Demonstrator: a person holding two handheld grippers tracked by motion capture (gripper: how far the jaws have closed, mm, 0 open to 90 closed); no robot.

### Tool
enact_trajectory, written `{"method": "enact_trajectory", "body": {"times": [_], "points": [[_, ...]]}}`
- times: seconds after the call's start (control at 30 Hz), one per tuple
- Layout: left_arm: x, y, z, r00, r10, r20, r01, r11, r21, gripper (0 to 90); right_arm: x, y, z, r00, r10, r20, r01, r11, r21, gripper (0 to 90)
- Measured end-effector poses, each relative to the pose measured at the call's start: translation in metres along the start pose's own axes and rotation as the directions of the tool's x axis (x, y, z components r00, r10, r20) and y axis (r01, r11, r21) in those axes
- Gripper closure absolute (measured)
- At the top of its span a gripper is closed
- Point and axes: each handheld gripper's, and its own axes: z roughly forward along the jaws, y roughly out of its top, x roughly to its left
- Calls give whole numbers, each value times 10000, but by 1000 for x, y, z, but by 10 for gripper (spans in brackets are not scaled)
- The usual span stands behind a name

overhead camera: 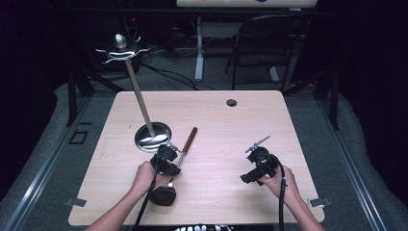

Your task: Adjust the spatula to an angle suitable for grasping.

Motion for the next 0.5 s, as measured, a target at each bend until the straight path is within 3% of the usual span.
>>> {"method": "enact_trajectory", "body": {"times": [0.23,0.33,0.5], "points": [[10,-3,-3,9999,98,-32,-98,9997,231,754,-2,0,0,10000,-72,-35,72,9999,93,142],[16,-6,-5,9997,-210,128,206,9992,345,768,-2,0,0,10000,-38,-23,38,10000,54,141],[26,-11,-8,9993,-366,91,361,9983,464,792,-5,0,1,10000,-70,-38,70,9998,167,143]]}}
